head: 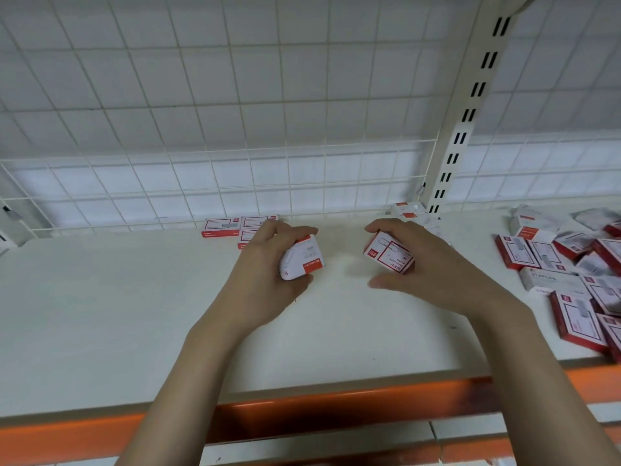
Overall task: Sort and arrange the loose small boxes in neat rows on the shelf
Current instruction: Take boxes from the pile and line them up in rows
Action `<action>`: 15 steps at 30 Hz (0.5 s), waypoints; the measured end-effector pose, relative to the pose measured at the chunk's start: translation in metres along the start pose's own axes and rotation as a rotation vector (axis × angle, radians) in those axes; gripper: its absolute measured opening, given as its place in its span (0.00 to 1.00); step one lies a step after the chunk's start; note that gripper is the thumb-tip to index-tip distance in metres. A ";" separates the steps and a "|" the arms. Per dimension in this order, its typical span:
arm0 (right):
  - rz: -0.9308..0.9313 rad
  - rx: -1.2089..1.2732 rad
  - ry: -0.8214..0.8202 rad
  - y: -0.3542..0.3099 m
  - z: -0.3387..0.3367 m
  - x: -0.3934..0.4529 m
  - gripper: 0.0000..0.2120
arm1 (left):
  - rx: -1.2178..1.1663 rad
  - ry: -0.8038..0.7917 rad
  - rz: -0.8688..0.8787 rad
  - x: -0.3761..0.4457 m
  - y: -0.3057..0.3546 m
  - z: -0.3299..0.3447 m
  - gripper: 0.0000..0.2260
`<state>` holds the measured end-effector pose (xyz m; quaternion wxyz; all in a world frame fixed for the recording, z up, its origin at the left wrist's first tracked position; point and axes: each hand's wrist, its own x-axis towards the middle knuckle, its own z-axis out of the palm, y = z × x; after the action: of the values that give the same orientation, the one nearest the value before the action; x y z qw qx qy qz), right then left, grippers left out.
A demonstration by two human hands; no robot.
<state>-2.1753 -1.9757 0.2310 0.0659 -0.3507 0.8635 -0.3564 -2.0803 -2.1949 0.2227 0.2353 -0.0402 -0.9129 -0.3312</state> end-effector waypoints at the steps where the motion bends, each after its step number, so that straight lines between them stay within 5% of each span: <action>1: 0.009 0.008 -0.015 0.001 -0.001 -0.001 0.29 | 0.008 0.003 0.007 0.001 0.001 0.001 0.26; 15: -0.040 -0.038 -0.047 0.010 -0.019 -0.010 0.31 | -0.207 -0.175 -0.145 0.000 0.012 0.015 0.37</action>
<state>-2.1804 -1.9528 0.2370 0.0723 -0.3775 0.8611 -0.3328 -2.0840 -2.1762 0.2194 0.1248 -0.0271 -0.8915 -0.4347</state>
